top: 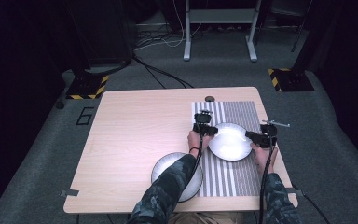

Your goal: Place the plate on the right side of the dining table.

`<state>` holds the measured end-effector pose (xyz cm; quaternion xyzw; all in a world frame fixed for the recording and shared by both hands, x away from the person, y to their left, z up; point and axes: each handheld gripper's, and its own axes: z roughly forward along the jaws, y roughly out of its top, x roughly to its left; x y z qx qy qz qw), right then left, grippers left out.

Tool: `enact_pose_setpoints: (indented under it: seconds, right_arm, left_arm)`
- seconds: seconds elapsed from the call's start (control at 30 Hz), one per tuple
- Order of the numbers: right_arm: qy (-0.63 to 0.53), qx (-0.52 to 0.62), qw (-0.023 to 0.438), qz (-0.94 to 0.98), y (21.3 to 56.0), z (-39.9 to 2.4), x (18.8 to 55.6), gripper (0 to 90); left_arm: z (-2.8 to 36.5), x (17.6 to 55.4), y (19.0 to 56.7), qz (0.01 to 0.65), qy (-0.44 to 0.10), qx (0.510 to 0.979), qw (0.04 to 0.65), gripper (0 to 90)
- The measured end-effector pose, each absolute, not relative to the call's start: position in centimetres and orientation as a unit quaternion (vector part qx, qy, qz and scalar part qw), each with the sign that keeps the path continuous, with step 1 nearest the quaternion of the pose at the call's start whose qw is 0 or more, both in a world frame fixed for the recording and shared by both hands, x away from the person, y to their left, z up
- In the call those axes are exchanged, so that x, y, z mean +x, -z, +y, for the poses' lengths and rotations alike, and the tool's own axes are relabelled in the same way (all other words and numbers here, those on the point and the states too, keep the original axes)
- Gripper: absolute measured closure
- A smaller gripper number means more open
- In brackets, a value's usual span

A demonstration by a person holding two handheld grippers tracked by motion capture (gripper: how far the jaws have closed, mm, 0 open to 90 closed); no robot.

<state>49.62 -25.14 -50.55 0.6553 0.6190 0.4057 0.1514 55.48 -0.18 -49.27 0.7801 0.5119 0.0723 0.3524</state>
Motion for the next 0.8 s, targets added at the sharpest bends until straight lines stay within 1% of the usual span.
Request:
enact_pose_setpoints:
  seconds: [0.07, 0.13, 0.27, 0.4, 0.5, 0.63, 0.7, 0.8]
  right_arm:
    - [-0.406, 0.652, 0.156, 0.621, 50.2, -25.2, 49.5, 57.3]
    - [-0.405, 0.65, 0.157, 0.623, 49.9, -25.2, 49.3, 50.7]
    - [-0.413, 0.645, 0.155, 0.624, 49.1, -25.2, 48.8, 33.2]
    - [-0.412, 0.634, 0.158, 0.635, 48.5, -25.1, 48.1, 17.3]
    - [-0.41, 0.623, 0.165, 0.645, 48.1, -25.1, 47.7, 12.8]
    - [-0.405, 0.612, 0.159, 0.661, 47.5, -25.0, 47.2, 5.3]
    - [-0.402, 0.606, 0.161, 0.667, 47.3, -24.8, 46.8, 3.2]
    - [-0.401, 0.593, 0.158, 0.68, 46.9, -24.6, 46.2, 2.7]
  left_arm:
    - [0.0, 55.4, 48.8, 0.504, -0.07, 0.785, 0.353, 47.2]
    - [0.3, 55.4, 48.3, 0.502, -0.067, 0.786, 0.355, 42.7]
    - [1.0, 55.0, 47.3, 0.495, -0.055, 0.787, 0.364, 32.4]
    - [2.0, 54.1, 46.1, 0.481, -0.058, 0.79, 0.375, 19.9]
    - [2.7, 53.6, 45.5, 0.475, -0.057, 0.791, 0.38, 15.9]
    - [4.1, 52.9, 44.5, 0.466, -0.055, 0.79, 0.394, 13.6]
    - [5.0, 52.4, 44.1, 0.465, -0.056, 0.788, 0.399, 12.6]
    - [6.6, 51.6, 43.8, 0.463, -0.064, 0.784, 0.409, 11.9]
